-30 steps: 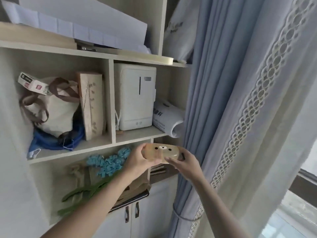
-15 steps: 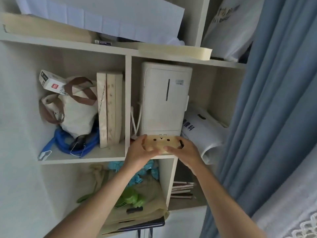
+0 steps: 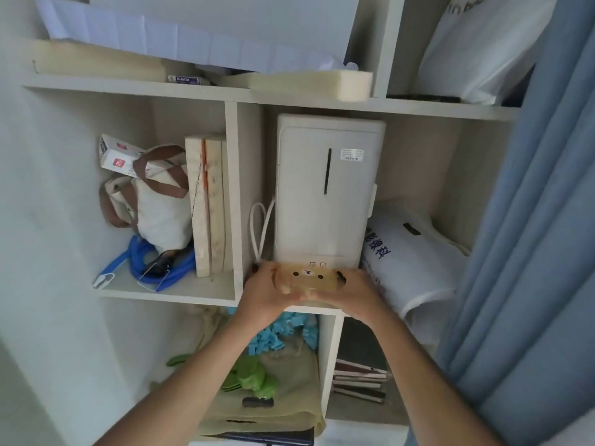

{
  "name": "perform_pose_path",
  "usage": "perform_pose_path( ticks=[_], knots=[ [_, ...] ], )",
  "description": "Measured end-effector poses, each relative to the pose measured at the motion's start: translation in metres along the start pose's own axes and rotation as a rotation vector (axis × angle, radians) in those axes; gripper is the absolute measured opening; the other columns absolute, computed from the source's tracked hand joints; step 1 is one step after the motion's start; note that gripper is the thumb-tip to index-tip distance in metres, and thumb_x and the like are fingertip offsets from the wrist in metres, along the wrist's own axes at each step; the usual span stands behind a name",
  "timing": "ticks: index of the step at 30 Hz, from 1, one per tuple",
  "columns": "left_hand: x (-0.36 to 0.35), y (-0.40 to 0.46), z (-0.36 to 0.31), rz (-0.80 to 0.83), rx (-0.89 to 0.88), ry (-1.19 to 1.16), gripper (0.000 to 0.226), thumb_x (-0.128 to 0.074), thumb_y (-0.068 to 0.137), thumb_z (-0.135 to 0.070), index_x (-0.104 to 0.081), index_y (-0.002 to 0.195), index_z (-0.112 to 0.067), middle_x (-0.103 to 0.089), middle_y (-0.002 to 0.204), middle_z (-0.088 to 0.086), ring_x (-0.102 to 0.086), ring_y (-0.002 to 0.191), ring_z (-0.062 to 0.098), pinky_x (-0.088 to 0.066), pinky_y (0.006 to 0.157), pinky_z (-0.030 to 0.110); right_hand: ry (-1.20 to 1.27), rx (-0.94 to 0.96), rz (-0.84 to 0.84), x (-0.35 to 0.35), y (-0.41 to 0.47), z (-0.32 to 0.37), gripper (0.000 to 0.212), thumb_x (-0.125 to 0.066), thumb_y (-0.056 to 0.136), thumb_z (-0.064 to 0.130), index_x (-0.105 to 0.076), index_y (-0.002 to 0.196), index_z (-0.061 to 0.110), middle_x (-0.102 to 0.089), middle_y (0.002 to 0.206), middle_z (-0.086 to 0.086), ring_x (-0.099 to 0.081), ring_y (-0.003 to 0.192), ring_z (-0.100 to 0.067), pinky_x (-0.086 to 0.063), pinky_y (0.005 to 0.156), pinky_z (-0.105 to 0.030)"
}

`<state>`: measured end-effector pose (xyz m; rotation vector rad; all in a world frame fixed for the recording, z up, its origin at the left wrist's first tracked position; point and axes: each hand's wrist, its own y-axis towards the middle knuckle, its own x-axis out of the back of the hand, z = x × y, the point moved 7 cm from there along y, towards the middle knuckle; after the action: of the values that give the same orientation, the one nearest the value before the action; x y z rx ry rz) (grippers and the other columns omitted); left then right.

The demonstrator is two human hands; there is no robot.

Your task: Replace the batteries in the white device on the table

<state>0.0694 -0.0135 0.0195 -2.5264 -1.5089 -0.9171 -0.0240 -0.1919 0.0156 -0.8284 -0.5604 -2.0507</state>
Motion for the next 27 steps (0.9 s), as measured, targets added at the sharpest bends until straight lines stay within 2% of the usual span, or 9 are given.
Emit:
perform_pose_path(
  ticks=[5, 7, 9, 11, 14, 19, 22, 24, 27],
  knots=[
    [-0.005, -0.001, 0.001, -0.061, 0.013, 0.023, 0.048, -0.091, 0.065, -0.039, -0.062, 0.102, -0.026, -0.07, 0.095, -0.012, -0.066, 0.091, 0.005, -0.052, 0.072, 0.016, -0.083, 0.02, -0.062, -0.004, 0.004, -0.006, 0.076, -0.068, 0.05, 0.086, -0.068, 0.091, 0.023, -0.068, 0.094, 0.007, -0.067, 0.093, -0.015, -0.06, 0.079, -0.036],
    [-0.007, -0.002, 0.001, -0.075, 0.032, 0.005, 0.046, -0.092, 0.064, -0.043, -0.064, 0.097, -0.026, -0.071, 0.091, -0.012, -0.067, 0.087, 0.003, -0.055, 0.073, 0.019, -0.142, 0.049, -0.063, -0.004, -0.003, -0.001, 0.076, -0.061, 0.064, 0.081, -0.066, 0.107, 0.019, -0.062, 0.108, 0.005, -0.059, 0.111, -0.022, -0.051, 0.094, -0.036],
    [-0.006, -0.003, 0.0, -0.098, 0.037, -0.01, 0.048, -0.093, 0.062, -0.045, -0.066, 0.097, -0.026, -0.073, 0.09, -0.012, -0.068, 0.086, 0.0, -0.057, 0.075, 0.02, -0.225, 0.082, -0.086, -0.004, -0.008, 0.003, 0.082, -0.054, 0.074, 0.076, -0.061, 0.124, 0.011, -0.059, 0.121, -0.006, -0.048, 0.125, -0.029, -0.039, 0.106, -0.04],
    [-0.005, -0.005, 0.0, -0.123, 0.04, -0.021, 0.047, -0.093, 0.064, -0.041, -0.066, 0.099, -0.025, -0.072, 0.091, -0.013, -0.067, 0.085, -0.002, -0.056, 0.073, 0.017, -0.203, 0.046, -0.129, -0.003, -0.013, -0.001, 0.092, -0.05, 0.071, 0.079, -0.056, 0.129, 0.007, -0.052, 0.133, -0.01, -0.041, 0.13, -0.029, -0.034, 0.111, -0.042],
    [-0.005, -0.009, -0.004, -0.147, 0.038, -0.01, 0.048, -0.092, 0.065, -0.042, -0.066, 0.101, -0.024, -0.073, 0.091, -0.012, -0.068, 0.086, 0.0, -0.056, 0.074, 0.019, -0.185, 0.052, -0.173, -0.003, -0.015, 0.0, 0.099, -0.041, 0.063, 0.083, -0.056, 0.127, 0.009, -0.052, 0.133, -0.01, -0.042, 0.128, -0.028, -0.035, 0.111, -0.042],
    [-0.001, -0.016, -0.015, -0.156, 0.03, 0.017, 0.037, -0.09, 0.07, -0.027, -0.057, 0.086, -0.029, -0.066, 0.081, -0.016, -0.062, 0.076, -0.005, -0.045, 0.06, 0.004, -0.17, 0.096, -0.174, -0.001, -0.015, -0.001, 0.083, -0.055, 0.07, 0.078, -0.061, 0.119, 0.011, -0.057, 0.127, -0.009, -0.046, 0.123, -0.027, -0.039, 0.108, -0.042],
    [0.006, -0.024, -0.021, -0.174, 0.005, 0.063, 0.031, -0.086, 0.073, -0.024, -0.059, 0.088, -0.022, -0.066, 0.082, -0.01, -0.064, 0.075, 0.004, -0.043, 0.057, 0.007, -0.11, 0.093, -0.158, 0.003, -0.017, 0.001, 0.076, -0.058, 0.071, 0.071, -0.063, 0.116, 0.01, -0.059, 0.123, -0.009, -0.05, 0.118, -0.027, -0.042, 0.104, -0.042],
    [0.012, -0.03, -0.017, -0.168, 0.001, 0.049, 0.03, -0.083, 0.076, -0.022, -0.063, 0.098, -0.021, -0.069, 0.095, -0.007, -0.066, 0.087, 0.008, -0.046, 0.068, 0.01, 0.01, 0.092, -0.153, 0.006, -0.019, 0.004, 0.069, -0.06, 0.076, 0.062, -0.062, 0.119, 0.009, -0.06, 0.125, -0.011, -0.054, 0.115, -0.026, -0.045, 0.102, -0.042],
    [0.028, -0.042, -0.014, -0.158, -0.018, 0.055, 0.058, -0.08, 0.081, -0.026, -0.058, 0.134, -0.019, -0.063, 0.128, -0.007, -0.058, 0.118, 0.011, -0.047, 0.102, 0.027, 0.083, 0.152, -0.2, 0.011, -0.021, 0.013, 0.066, -0.057, 0.091, 0.054, -0.056, 0.135, 0.005, -0.057, 0.137, -0.014, -0.054, 0.126, -0.03, -0.042, 0.106, -0.041]
  ],
)
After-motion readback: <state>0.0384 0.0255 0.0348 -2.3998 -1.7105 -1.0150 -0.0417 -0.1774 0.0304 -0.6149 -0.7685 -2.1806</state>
